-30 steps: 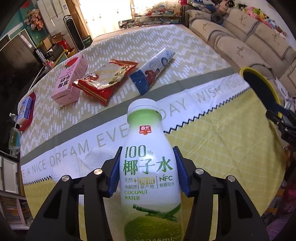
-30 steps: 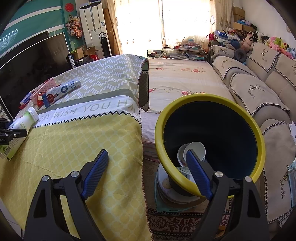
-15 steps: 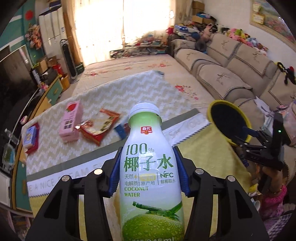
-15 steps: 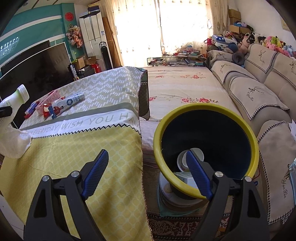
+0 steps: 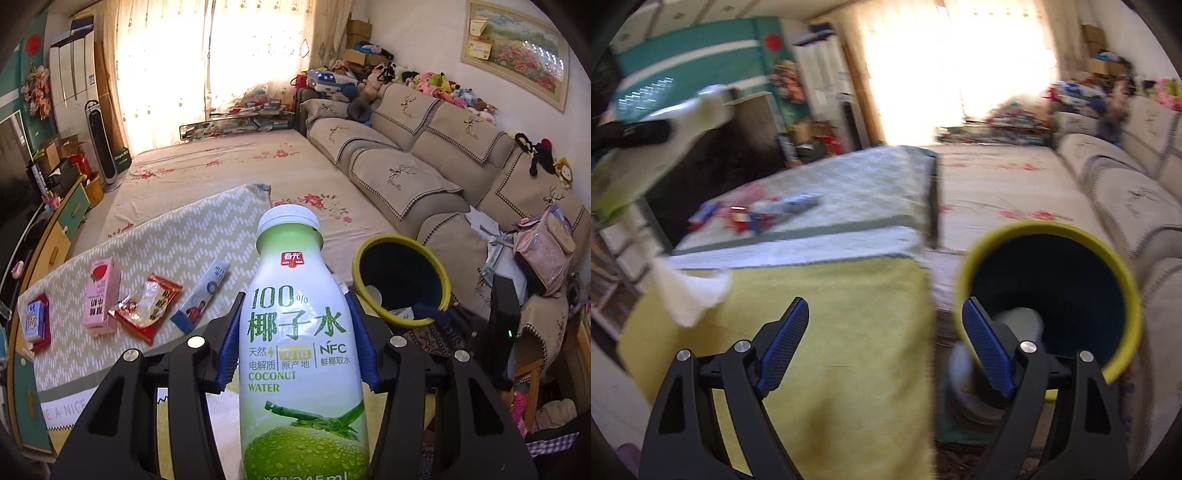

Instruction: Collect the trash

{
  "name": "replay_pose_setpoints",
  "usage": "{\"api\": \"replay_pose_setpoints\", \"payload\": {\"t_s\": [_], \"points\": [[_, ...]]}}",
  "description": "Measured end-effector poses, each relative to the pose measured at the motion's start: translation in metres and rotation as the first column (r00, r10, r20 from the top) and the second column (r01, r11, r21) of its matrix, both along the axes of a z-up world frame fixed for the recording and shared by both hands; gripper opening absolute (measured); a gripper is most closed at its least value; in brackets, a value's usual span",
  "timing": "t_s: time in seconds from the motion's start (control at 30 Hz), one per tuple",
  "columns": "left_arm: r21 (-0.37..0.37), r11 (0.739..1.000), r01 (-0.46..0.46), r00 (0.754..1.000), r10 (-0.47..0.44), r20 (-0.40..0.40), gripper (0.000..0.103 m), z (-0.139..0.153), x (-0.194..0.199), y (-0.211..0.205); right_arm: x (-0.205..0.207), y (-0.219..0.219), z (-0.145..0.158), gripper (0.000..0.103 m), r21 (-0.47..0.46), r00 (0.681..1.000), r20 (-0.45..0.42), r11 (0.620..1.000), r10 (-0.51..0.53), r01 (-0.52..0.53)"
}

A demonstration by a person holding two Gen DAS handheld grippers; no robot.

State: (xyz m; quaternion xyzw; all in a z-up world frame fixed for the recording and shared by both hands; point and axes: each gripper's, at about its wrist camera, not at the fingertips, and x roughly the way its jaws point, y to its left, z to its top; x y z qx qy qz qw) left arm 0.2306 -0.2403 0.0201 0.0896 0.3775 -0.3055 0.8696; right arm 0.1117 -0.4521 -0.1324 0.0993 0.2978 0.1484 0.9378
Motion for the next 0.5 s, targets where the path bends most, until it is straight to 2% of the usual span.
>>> {"api": "replay_pose_setpoints", "payload": {"t_s": [0.07,0.17,0.27,0.43,0.47,0.5], "points": [[-0.003,1.000,0.009,1.000,-0.009,0.007,0.052,0.006,-0.002,-0.005,-0.009,0.016,0.013,0.081,0.028,0.991,0.072,0.993,0.109,-0.112],[-0.013,1.000,0.028,1.000,-0.028,0.003,0.052,0.010,-0.006,-0.013,-0.020,0.046,0.031,0.081,0.031,0.954,0.169,0.967,0.246,-0.255],[-0.018,0.999,0.049,0.999,-0.049,-0.005,0.052,0.008,-0.012,-0.021,-0.021,0.073,0.041,0.081,-0.035,0.925,0.209,0.948,0.317,-0.317],[-0.031,0.996,0.085,0.996,-0.086,-0.018,0.052,0.008,-0.020,-0.029,-0.012,0.100,0.042,0.081,-0.083,0.912,0.209,0.935,0.353,-0.344],[-0.034,0.995,0.091,0.996,-0.091,-0.020,0.052,0.008,-0.022,-0.030,-0.009,0.103,0.042,0.079,-0.081,0.910,0.204,0.933,0.361,-0.352],[-0.038,0.995,0.097,0.995,-0.098,-0.022,0.052,0.008,-0.023,-0.031,-0.006,0.107,0.040,0.064,-0.080,0.908,0.186,0.926,0.377,-0.368]]}}
